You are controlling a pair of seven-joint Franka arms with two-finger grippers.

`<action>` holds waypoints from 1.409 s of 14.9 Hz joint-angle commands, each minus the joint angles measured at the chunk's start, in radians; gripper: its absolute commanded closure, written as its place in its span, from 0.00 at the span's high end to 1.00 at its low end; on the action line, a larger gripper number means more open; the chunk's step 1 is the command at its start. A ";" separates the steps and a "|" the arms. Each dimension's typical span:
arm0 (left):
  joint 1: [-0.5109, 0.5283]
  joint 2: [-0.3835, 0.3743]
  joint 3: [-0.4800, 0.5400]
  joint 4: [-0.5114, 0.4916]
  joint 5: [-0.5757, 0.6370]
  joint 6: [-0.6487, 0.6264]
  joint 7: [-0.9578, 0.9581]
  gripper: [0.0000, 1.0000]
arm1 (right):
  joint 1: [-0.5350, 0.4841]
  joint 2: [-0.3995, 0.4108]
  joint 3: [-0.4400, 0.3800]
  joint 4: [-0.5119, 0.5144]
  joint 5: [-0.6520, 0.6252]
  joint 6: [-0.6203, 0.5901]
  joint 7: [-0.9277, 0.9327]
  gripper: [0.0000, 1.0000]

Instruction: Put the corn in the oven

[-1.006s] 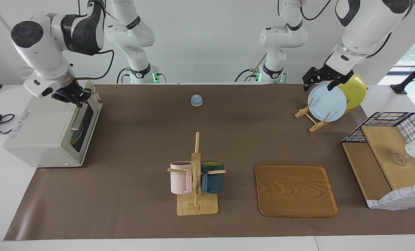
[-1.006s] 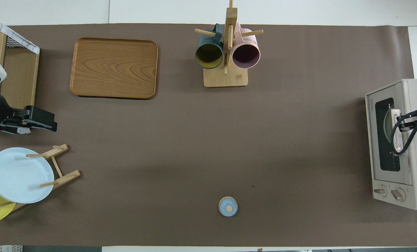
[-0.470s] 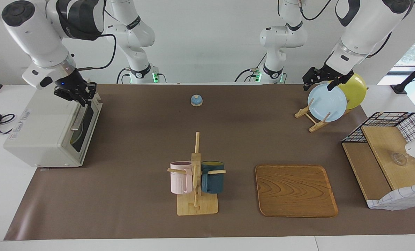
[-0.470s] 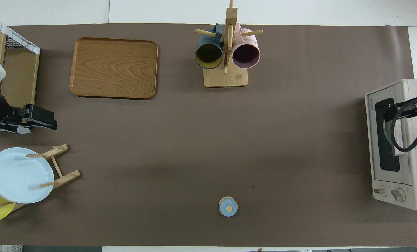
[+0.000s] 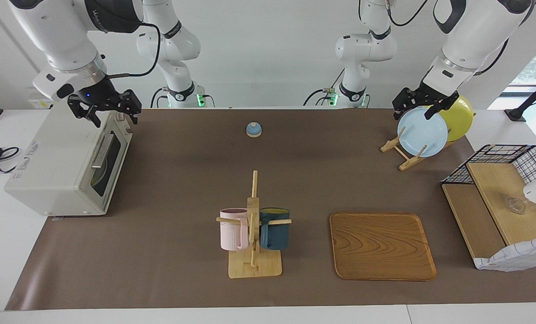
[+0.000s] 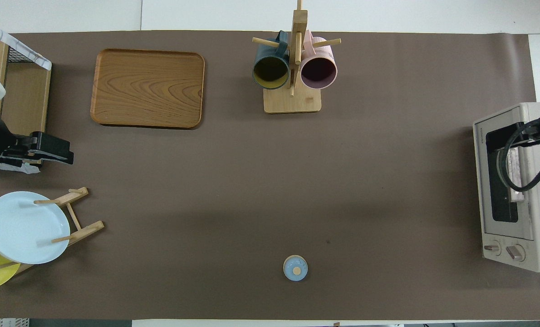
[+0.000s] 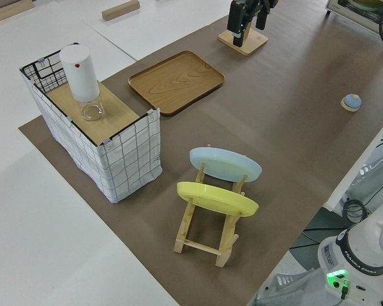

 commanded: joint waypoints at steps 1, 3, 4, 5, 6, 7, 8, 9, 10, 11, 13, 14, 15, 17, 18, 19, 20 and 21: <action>-0.002 0.003 0.003 0.010 0.002 0.024 -0.007 1.00 | 0.037 0.003 -0.002 0.025 0.004 -0.018 0.016 1.00; 0.001 0.000 0.003 0.010 0.002 0.022 -0.007 1.00 | 0.043 -0.004 -0.008 0.024 0.005 -0.016 0.018 1.00; 0.001 -0.001 0.003 0.008 0.002 0.022 -0.008 1.00 | 0.041 -0.008 -0.011 0.019 0.007 -0.019 0.018 1.00; 0.001 -0.001 0.003 0.007 0.002 0.022 -0.007 1.00 | 0.046 -0.017 -0.015 0.012 0.007 -0.019 0.019 1.00; 0.001 -0.003 0.003 0.005 0.002 0.022 -0.007 1.00 | 0.051 -0.017 -0.017 0.011 0.007 -0.019 0.019 1.00; 0.001 -0.003 0.003 0.005 0.002 0.024 -0.005 1.00 | 0.064 -0.022 -0.029 0.005 0.007 -0.018 0.022 1.00; 0.002 -0.004 0.003 0.004 0.002 0.022 -0.005 1.00 | 0.089 -0.033 -0.054 -0.013 0.007 -0.016 0.024 1.00; 0.004 -0.006 0.003 0.001 0.002 0.018 -0.005 1.00 | 0.089 -0.045 -0.058 -0.027 0.007 -0.013 0.024 1.00; 0.010 -0.006 0.003 0.001 0.002 0.016 -0.005 1.00 | 0.087 -0.044 -0.058 -0.024 0.008 -0.008 0.024 1.00; 0.015 -0.006 0.003 0.001 0.002 0.018 -0.003 1.00 | 0.086 -0.041 -0.058 -0.021 0.008 -0.007 0.024 1.00; 0.018 -0.006 0.003 0.001 0.002 0.021 -0.003 1.00 | 0.086 -0.040 -0.058 -0.021 0.010 -0.008 0.022 1.00; 0.018 -0.006 0.003 0.001 0.002 0.019 -0.003 1.00 | 0.086 -0.040 -0.058 -0.021 0.010 -0.007 0.024 1.00; 0.018 -0.006 0.003 0.001 0.002 0.019 -0.005 1.00 | 0.084 -0.039 -0.058 -0.021 0.011 -0.002 0.024 1.00; 0.018 -0.006 0.003 0.001 0.002 0.019 -0.003 1.00 | 0.084 -0.039 -0.062 -0.021 0.010 0.004 0.024 1.00; 0.018 -0.006 0.003 0.001 0.002 0.015 -0.003 1.00 | 0.084 -0.039 -0.062 -0.021 0.008 0.004 0.024 1.00; 0.018 -0.006 0.003 0.001 0.002 0.013 -0.003 1.00 | 0.084 -0.039 -0.062 -0.021 0.007 0.005 0.024 1.00; 0.018 -0.006 0.003 0.001 0.002 0.012 -0.003 1.00 | 0.084 -0.039 -0.062 -0.019 0.007 0.009 0.023 1.00; 0.018 -0.006 0.003 0.001 0.002 0.012 -0.003 1.00 | 0.084 -0.039 -0.062 -0.019 0.005 0.009 0.022 1.00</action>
